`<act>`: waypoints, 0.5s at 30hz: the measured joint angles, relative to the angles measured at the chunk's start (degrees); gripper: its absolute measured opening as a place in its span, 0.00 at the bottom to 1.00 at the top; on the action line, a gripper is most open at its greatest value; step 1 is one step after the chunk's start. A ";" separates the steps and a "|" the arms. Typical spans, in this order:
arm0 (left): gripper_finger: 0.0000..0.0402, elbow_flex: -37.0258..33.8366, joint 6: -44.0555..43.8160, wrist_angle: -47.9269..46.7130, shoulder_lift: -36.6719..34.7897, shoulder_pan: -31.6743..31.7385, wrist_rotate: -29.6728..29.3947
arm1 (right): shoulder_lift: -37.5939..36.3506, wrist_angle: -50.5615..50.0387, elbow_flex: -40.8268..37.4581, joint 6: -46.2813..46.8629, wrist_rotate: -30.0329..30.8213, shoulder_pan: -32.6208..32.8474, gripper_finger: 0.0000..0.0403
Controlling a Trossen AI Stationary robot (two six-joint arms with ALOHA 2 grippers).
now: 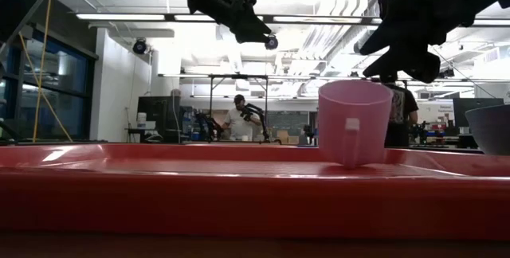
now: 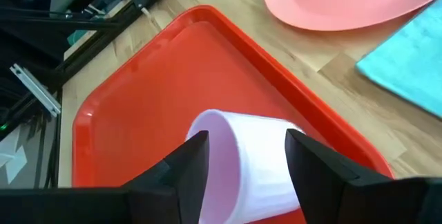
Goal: Set up tray
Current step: Put the pink plate on the red serving tray below the pink mug
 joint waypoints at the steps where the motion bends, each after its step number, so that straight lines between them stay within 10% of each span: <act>1: 0.74 0.00 0.02 0.02 0.00 0.00 0.00 | 0.00 0.08 0.00 -0.39 -0.01 -0.24 0.42; 15: 0.74 0.00 1.48 -0.79 0.00 0.10 -0.43 | 0.02 7.41 0.00 -8.55 -4.44 -6.71 0.43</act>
